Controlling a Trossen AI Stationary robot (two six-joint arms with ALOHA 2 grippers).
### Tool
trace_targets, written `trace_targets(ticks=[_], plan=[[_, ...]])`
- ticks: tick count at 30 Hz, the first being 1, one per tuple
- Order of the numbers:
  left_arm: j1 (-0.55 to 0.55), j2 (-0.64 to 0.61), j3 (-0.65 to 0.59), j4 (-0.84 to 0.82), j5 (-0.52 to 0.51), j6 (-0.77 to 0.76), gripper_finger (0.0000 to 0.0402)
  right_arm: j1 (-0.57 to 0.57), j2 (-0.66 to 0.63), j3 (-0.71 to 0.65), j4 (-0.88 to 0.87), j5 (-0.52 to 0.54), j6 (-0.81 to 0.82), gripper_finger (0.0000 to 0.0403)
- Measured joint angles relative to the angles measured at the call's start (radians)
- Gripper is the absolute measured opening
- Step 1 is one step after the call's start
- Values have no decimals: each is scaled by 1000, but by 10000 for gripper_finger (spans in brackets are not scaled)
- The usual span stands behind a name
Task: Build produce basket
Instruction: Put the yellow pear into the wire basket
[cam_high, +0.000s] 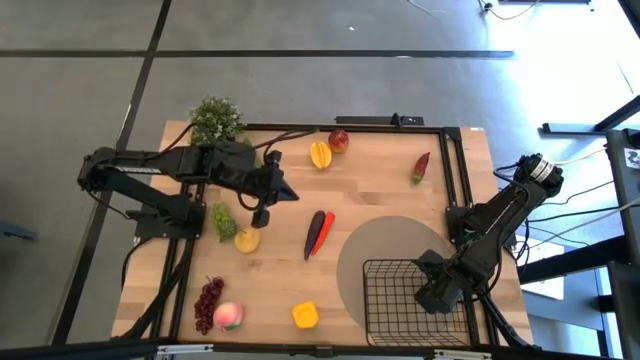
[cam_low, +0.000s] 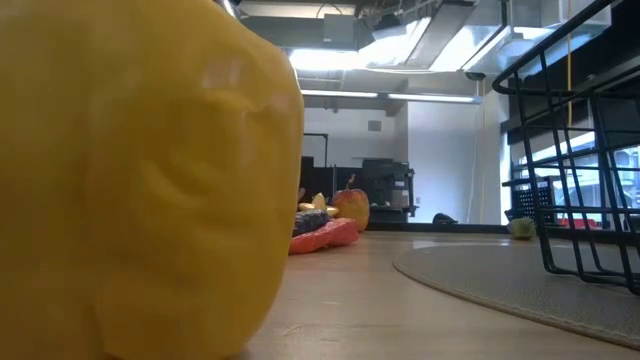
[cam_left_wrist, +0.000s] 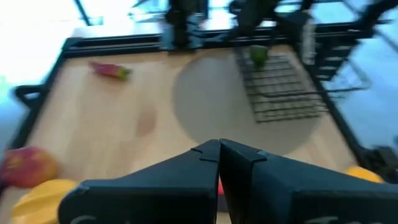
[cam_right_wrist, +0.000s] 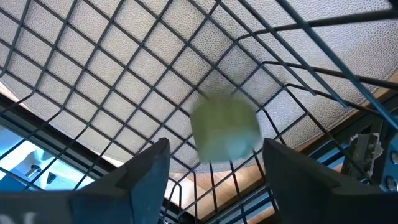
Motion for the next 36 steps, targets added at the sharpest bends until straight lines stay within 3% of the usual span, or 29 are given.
trace_targets(ticks=[13, 25, 30, 36], plan=[[0, -1, 0, -101, 1, -50, 0, 0, -1, 78, -39, 30, 9, 244], [-13, -3, 0, -320, 0, -391, 0, 0, -2, 388, -264, 478, -18, 244], [-39, -10, 0, -410, 10, -473, 0, -1, -2, 471, -267, 642, -195, 244], [-99, -9, -1, -444, 103, -473, 0, -9, -2, 522, -256, 811, -383, 244]])
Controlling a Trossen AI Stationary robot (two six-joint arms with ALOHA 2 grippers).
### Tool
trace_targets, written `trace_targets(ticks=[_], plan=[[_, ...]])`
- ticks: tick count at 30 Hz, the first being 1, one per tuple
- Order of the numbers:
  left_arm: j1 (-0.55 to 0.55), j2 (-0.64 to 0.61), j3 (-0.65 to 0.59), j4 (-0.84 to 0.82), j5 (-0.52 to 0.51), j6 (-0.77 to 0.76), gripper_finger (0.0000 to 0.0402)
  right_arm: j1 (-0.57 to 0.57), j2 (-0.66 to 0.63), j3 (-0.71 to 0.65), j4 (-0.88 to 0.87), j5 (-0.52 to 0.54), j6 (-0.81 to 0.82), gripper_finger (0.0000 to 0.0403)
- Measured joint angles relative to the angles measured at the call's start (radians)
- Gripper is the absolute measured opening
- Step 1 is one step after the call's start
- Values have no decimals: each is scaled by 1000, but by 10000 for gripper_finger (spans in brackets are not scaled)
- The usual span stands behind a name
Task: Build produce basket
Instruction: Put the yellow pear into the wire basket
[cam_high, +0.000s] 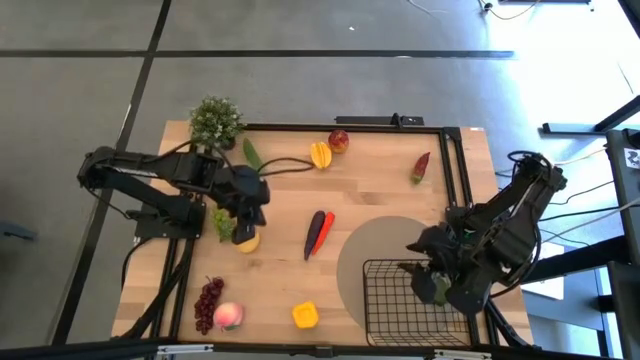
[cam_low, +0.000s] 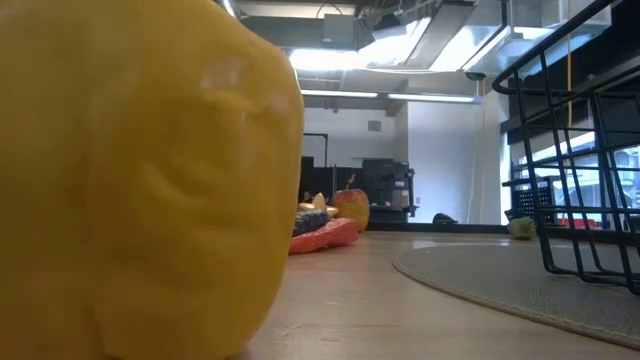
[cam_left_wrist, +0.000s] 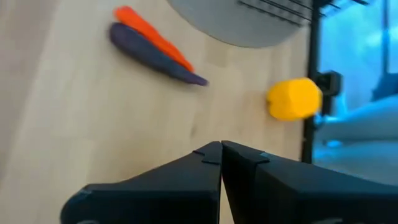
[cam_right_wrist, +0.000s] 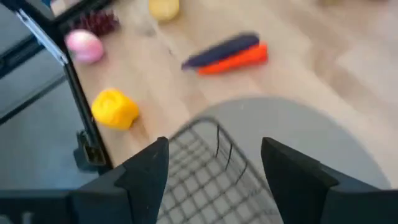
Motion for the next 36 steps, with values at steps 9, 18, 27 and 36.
trace_targets(ticks=[9, 18, 27, 36], plan=[[-83, 0, 0, 7, 14, -41, 0, -16, 0, 1, 45, 3, -101, 244], [-128, 30, 1, 7, -13, -259, 0, -101, 0, 1, 44, 3, -100, 244], [-135, 64, 0, -1, 22, -332, 0, -182, 1, 0, 30, 3, -154, 244], [-134, 58, 0, -97, 36, -552, 0, -319, -1, -1, 51, -91, -290, 244]])
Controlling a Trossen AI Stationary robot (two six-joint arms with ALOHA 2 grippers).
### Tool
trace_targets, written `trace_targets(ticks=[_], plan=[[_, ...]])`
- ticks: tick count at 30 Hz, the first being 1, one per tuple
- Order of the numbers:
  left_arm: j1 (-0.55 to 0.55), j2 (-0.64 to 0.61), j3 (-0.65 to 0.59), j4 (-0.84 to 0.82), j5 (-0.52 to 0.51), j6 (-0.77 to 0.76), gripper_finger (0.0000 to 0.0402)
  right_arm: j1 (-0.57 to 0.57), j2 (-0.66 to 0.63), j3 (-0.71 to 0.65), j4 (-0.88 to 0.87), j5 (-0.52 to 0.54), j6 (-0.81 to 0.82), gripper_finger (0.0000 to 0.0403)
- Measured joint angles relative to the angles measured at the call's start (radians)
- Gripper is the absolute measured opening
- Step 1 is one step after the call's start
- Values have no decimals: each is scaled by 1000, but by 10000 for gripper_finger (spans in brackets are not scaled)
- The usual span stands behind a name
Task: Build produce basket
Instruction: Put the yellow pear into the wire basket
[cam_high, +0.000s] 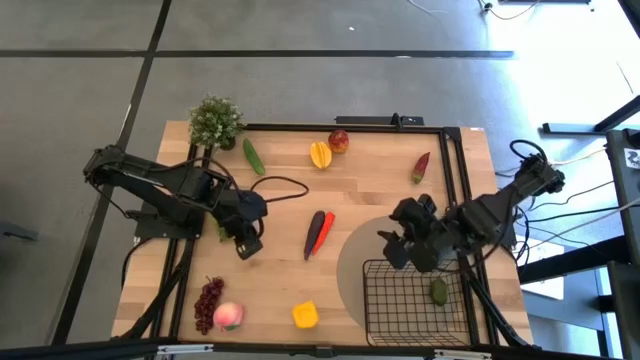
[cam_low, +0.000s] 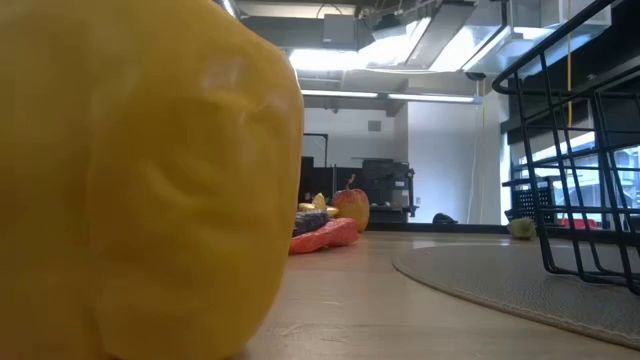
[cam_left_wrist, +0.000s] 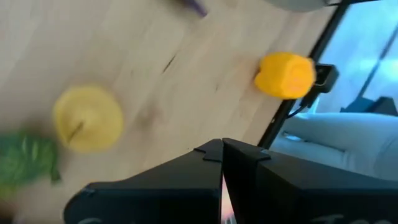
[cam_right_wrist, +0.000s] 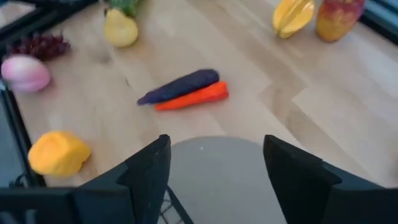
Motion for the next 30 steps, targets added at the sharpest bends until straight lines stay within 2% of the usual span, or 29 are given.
trace_targets(ticks=[4, 8, 12, 18, 22, 30], plan=[[-10, -4, 0, -90, 6, -95, 0, -76, -4, 0, 72, -78, -183, 244], [-52, -8, 0, -171, 7, -97, 0, -141, -6, 0, 191, -152, -355, 244], [-74, -8, 0, -172, -22, -94, 0, -187, -6, 0, 269, -201, -477, 244], [-72, -8, 0, -172, -24, -97, 0, -222, -6, 0, 287, -207, -544, 244], [-78, -8, 0, -172, -23, -101, 0, -252, -6, 0, 292, -260, -575, 239], [-80, -7, 0, -172, -39, -94, 0, -339, -6, 0, 295, -392, -658, 179]])
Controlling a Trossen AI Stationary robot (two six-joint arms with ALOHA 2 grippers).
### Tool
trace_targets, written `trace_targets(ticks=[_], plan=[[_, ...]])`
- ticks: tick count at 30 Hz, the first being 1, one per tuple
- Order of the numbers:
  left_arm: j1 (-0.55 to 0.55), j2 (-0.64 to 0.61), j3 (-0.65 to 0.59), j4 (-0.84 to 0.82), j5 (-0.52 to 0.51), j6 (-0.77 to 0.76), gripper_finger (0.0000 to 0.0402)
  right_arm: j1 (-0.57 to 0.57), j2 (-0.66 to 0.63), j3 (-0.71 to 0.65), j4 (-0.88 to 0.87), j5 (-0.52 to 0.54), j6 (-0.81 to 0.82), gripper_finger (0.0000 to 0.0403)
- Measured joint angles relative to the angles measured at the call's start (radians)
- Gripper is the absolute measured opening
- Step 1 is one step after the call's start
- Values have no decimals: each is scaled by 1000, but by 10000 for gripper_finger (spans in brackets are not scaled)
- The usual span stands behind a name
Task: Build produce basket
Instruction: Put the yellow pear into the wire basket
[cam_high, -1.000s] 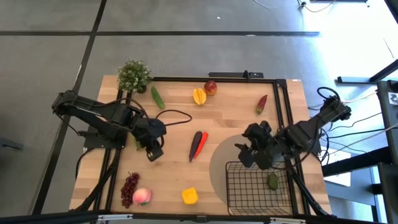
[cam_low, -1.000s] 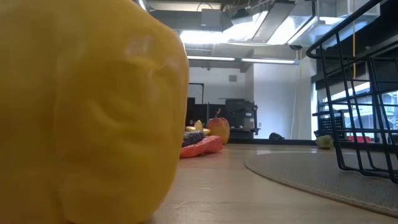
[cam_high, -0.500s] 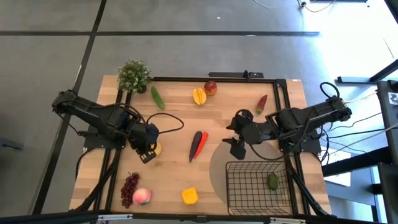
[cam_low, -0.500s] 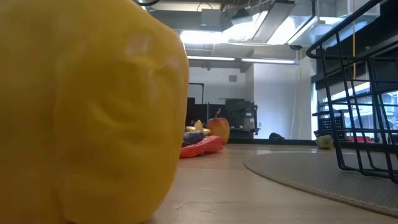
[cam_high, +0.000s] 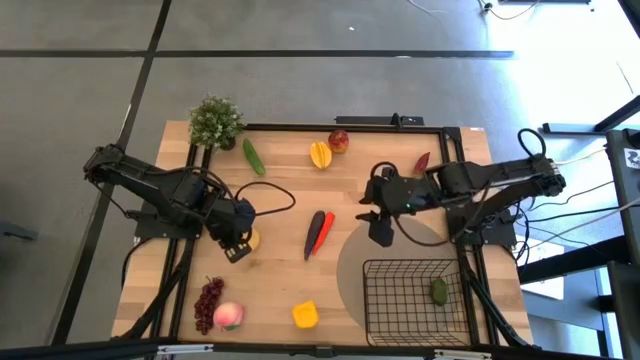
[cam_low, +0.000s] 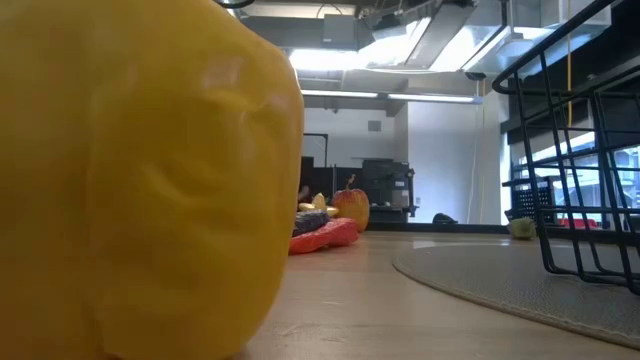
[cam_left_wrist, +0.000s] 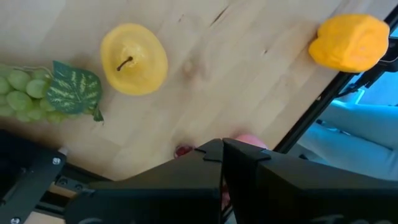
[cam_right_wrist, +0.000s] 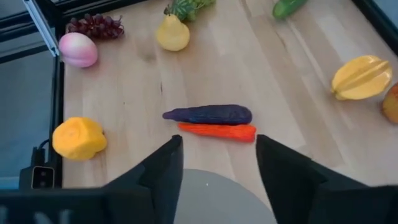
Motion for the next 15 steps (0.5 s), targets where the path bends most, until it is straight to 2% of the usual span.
trace_targets(ticks=[11, 15], plan=[[0, 0, 0, 0, -3, 0, 0, -49, 0, 0, 0, -21, -124, 102], [0, 0, 0, 0, -6, -2, 0, -49, 0, 0, 2, -11, -149, 91]])
